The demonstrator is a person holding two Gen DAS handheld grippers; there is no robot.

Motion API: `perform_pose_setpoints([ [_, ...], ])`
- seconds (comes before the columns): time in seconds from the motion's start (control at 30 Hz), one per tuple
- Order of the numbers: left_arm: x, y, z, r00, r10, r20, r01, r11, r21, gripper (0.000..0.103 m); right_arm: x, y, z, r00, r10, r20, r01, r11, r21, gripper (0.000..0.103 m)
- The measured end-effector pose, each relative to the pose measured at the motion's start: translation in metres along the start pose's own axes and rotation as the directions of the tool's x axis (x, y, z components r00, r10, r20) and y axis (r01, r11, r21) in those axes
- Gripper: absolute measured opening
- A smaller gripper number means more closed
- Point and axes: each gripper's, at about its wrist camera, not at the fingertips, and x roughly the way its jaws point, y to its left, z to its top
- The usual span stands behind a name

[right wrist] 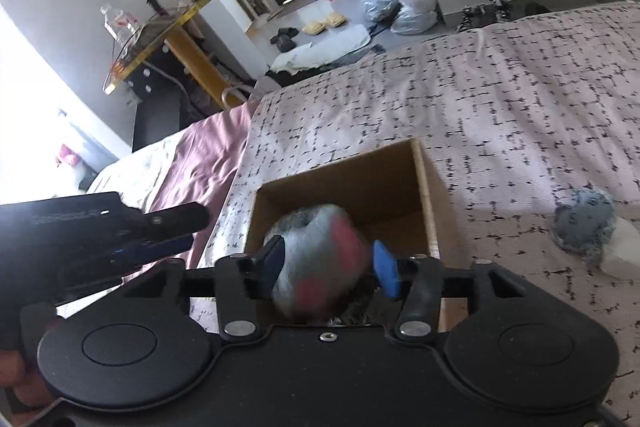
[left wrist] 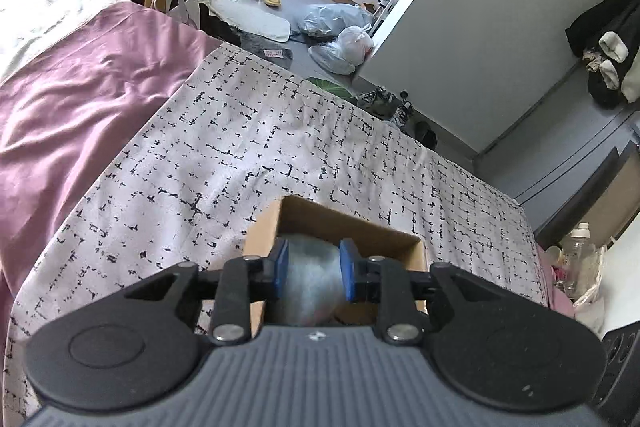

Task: Organize soft objects
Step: 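Carry the slipper over the box, lower it inside and open both tools, then withdraw both open tools from the box toward the denim plush and white cloth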

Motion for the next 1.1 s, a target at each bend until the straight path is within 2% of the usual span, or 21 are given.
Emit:
perform_pose_setpoints([
  [0.07,-0.003,0.001,-0.001,1.000,-0.001,-0.013,0.001,1.000,-0.023,0.025,-0.006,-0.008,-0.001,1.000,0.010,-0.003,-0.010,0.999,0.031,0.050],
  [0.17,-0.007,-0.005,-0.007,1.000,0.017,-0.014,-0.018,1.000,-0.006,0.025,-0.017,-0.013,-0.002,1.000,0.017,0.006,-0.017,0.999,0.037,0.050],
  [0.37,-0.017,-0.027,-0.023,1.000,0.009,-0.030,-0.008,1.000,0.027,0.025,-0.040,-0.023,-0.008,0.999,0.024,0.027,-0.025,0.999,0.040,0.050],
  [0.43,-0.021,-0.035,-0.028,0.999,0.010,-0.035,-0.009,0.999,0.042,0.028,-0.048,-0.026,-0.010,0.999,0.014,0.034,-0.015,0.999,0.035,0.050],
  [0.53,-0.029,-0.046,-0.033,0.999,0.035,-0.027,-0.034,0.998,0.060,0.037,-0.060,-0.033,-0.012,0.999,0.014,0.037,-0.015,0.999,0.038,0.051],
  [0.63,-0.040,-0.055,-0.036,0.998,0.061,0.003,-0.061,0.995,0.073,0.052,-0.075,-0.042,-0.011,0.998,0.017,0.057,-0.019,0.999,0.032,0.059],
  [0.7,-0.047,-0.061,-0.039,0.996,0.077,0.035,-0.079,0.994,0.077,0.067,-0.085,-0.046,-0.010,0.998,0.009,0.067,-0.010,1.000,0.012,0.062],
  [0.77,-0.051,-0.066,-0.043,0.993,0.097,0.062,-0.102,0.991,0.083,0.075,-0.095,-0.049,-0.010,0.997,0.003,0.081,-0.002,1.000,-0.009,0.069],
  [0.83,-0.055,-0.072,-0.048,0.990,0.110,0.084,-0.118,0.989,0.094,0.077,-0.106,-0.053,-0.011,0.995,0.004,0.097,-0.001,1.000,-0.032,0.080],
  [0.9,-0.056,-0.080,-0.053,0.990,0.115,0.086,-0.124,0.986,0.111,0.078,-0.114,-0.057,-0.012,0.994,0.003,0.106,0.003,0.998,-0.060,0.086],
  [1.0,-0.058,-0.090,-0.062,0.989,0.127,0.080,-0.138,0.981,0.136,0.079,-0.127,-0.061,-0.012,0.993,-0.019,0.118,0.037,0.988,-0.153,0.091],
  [1.1,-0.060,-0.099,-0.070,0.987,0.130,0.090,-0.144,0.975,0.171,0.084,-0.136,-0.070,-0.012,0.991,-0.033,0.133,0.057,0.981,-0.186,0.093],
])
